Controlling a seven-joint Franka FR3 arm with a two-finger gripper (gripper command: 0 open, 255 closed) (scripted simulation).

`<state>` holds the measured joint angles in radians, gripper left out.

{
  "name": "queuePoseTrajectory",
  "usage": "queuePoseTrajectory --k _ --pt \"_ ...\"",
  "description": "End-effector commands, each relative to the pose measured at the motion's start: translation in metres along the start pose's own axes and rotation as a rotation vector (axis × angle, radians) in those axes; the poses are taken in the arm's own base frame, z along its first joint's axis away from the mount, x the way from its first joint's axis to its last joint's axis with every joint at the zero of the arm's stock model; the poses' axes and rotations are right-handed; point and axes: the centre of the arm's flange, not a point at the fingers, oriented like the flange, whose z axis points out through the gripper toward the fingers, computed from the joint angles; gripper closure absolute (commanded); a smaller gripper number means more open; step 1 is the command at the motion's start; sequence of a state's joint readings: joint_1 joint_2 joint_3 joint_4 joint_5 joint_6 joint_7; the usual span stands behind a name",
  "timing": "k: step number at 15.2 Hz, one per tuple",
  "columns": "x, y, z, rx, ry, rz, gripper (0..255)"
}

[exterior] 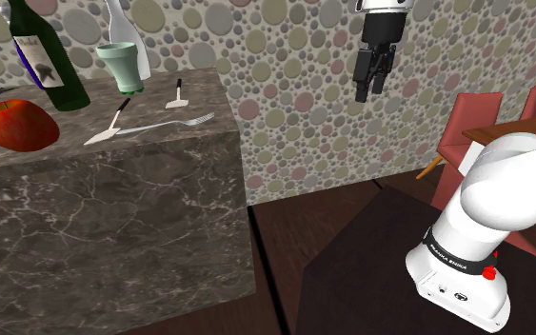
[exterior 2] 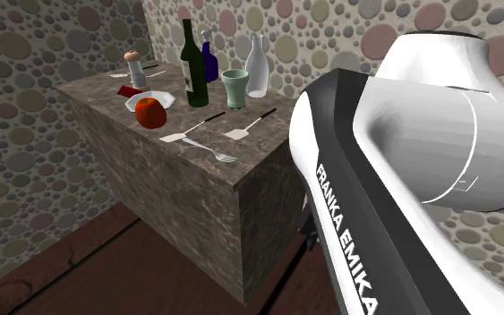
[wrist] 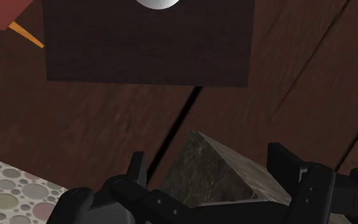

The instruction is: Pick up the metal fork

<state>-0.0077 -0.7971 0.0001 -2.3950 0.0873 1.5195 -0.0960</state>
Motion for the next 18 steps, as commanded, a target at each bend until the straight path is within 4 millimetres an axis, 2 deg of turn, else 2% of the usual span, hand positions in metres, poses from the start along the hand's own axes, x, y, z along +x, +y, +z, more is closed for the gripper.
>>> queuePoseTrajectory --k 1,9,18 --pt "0.000 0.000 0.000 0.000 0.000 0.000 0" --pt "0.099 -0.045 0.000 -0.036 -0.009 -0.180 0" --pt "0.198 -0.116 0.004 -0.076 -0.019 -0.382 0"
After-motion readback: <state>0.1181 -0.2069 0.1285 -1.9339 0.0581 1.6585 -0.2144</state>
